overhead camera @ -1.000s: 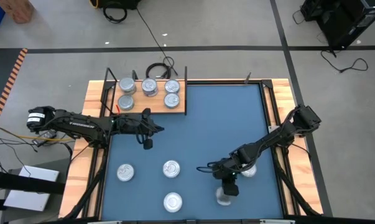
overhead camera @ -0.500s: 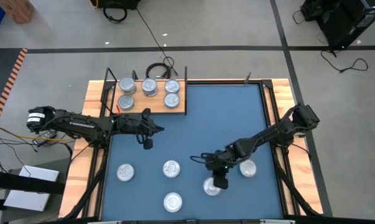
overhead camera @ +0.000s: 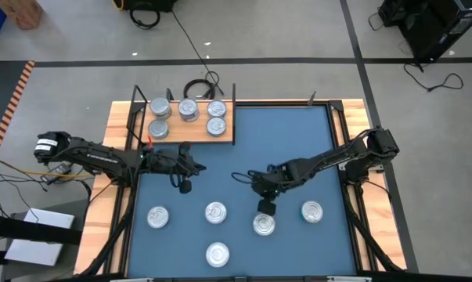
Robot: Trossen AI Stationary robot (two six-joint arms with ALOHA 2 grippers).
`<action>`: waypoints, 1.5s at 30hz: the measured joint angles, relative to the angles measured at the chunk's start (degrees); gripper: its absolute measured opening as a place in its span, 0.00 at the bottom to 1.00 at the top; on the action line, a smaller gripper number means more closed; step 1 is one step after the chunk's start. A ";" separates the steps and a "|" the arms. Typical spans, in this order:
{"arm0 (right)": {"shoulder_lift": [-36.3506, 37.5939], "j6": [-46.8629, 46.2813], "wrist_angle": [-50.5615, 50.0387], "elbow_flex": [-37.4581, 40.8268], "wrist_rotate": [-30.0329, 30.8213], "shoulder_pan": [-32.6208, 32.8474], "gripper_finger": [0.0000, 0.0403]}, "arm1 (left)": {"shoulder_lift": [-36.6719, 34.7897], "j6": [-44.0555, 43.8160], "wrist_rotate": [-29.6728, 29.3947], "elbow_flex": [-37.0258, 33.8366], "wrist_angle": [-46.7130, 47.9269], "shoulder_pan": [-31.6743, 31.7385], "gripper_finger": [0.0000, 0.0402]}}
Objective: Stack canned seafood by type on shelf
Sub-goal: Put the blue tuna can on the shelf aligned with the other blue tuna can
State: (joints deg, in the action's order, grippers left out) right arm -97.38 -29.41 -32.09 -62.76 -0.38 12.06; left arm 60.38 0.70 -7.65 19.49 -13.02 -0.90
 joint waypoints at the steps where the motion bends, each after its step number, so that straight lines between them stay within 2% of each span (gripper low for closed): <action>1: 0.00 2.76 0.20 0.00 -1.74 -0.33 0.01 | 0.00 -0.48 -0.04 0.00 0.12 -0.56 0.01; 6: 0.00 15.02 1.30 0.00 -13.39 2.24 0.04 | 0.00 -2.35 -1.69 0.00 1.18 -3.52 0.01; 12: -3.07 21.78 3.69 0.00 -14.90 7.38 0.01 | 0.00 -3.97 -4.47 0.00 0.85 -6.21 0.01; 18: -6.34 18.53 6.52 -0.26 -8.95 8.50 0.02 | 0.00 -4.10 -5.63 0.00 0.73 -7.16 0.01; 24: -5.69 8.62 5.89 -0.15 1.94 6.06 0.01 | 0.00 -5.46 -6.04 0.00 0.75 -7.15 0.01; 31: -5.70 0.57 5.14 -0.04 10.04 2.63 0.01 | 0.00 -5.48 -6.26 0.00 0.56 -7.15 0.01; 38: -5.73 5.16 5.02 0.11 16.03 -2.95 0.04 | 0.00 -5.50 -6.27 0.00 -1.22 -7.15 0.01; 45: -5.66 12.25 5.10 -2.69 15.73 -5.03 0.16 | 0.00 -5.43 -5.55 0.00 -3.10 -7.15 0.01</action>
State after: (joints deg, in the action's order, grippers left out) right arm -103.04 -17.15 -26.99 -65.45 15.35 7.03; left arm 60.38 -4.73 -13.20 19.49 -16.12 -8.05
